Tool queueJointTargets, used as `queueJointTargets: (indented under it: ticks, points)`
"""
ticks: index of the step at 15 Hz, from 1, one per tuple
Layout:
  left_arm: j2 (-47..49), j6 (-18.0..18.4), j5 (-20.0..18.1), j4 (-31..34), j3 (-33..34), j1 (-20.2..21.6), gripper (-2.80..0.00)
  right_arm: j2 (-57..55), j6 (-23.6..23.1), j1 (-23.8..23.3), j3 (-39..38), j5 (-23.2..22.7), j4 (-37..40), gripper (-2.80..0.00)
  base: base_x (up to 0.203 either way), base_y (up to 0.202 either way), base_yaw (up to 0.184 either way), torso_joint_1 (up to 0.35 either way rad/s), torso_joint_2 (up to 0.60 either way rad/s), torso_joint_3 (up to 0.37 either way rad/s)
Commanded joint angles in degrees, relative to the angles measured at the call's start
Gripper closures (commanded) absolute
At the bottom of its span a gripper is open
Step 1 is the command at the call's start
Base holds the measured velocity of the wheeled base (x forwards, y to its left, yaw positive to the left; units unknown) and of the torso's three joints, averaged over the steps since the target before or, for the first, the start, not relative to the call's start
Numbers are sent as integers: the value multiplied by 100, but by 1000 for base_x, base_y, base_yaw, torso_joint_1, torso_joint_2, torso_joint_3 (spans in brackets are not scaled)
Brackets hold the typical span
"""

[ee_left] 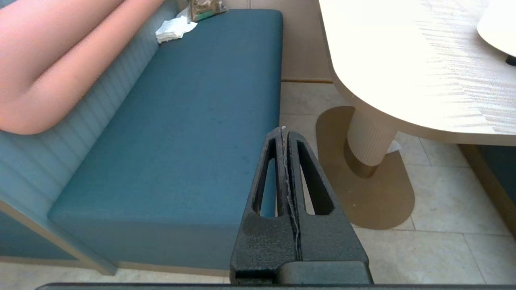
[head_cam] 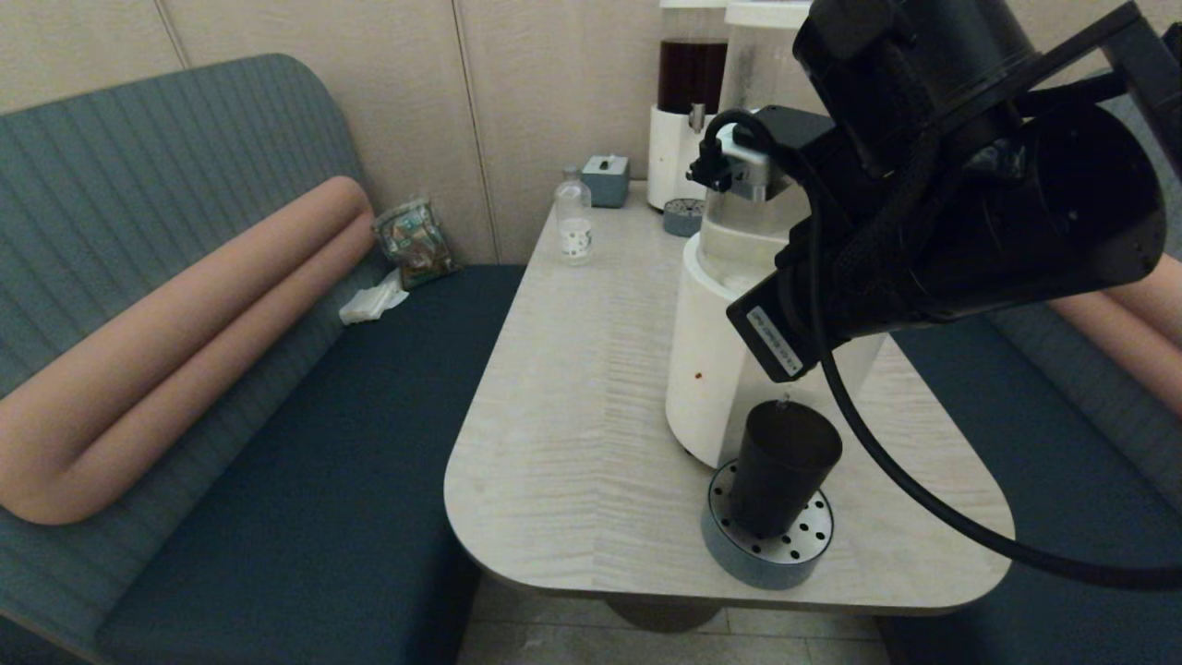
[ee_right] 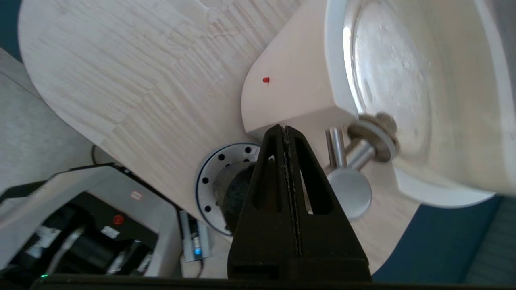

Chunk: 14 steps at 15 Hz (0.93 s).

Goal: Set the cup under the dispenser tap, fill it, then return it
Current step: Turn off the faucet

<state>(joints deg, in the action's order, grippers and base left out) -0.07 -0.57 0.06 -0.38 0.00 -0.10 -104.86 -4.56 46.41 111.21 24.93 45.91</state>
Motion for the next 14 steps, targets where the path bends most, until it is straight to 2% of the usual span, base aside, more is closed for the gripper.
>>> queueJointTargets:
  ticks: [1,14]
  points:
    - [7,-4,2,-6,0,1,0,-61,-78,-25,-3,21,0,0,0,0,0,0,0,0]
    - [7,-4,2,-6,0,1,0,-249,-365,-235,9,270,-398,0,0,0,0,0,0,0]
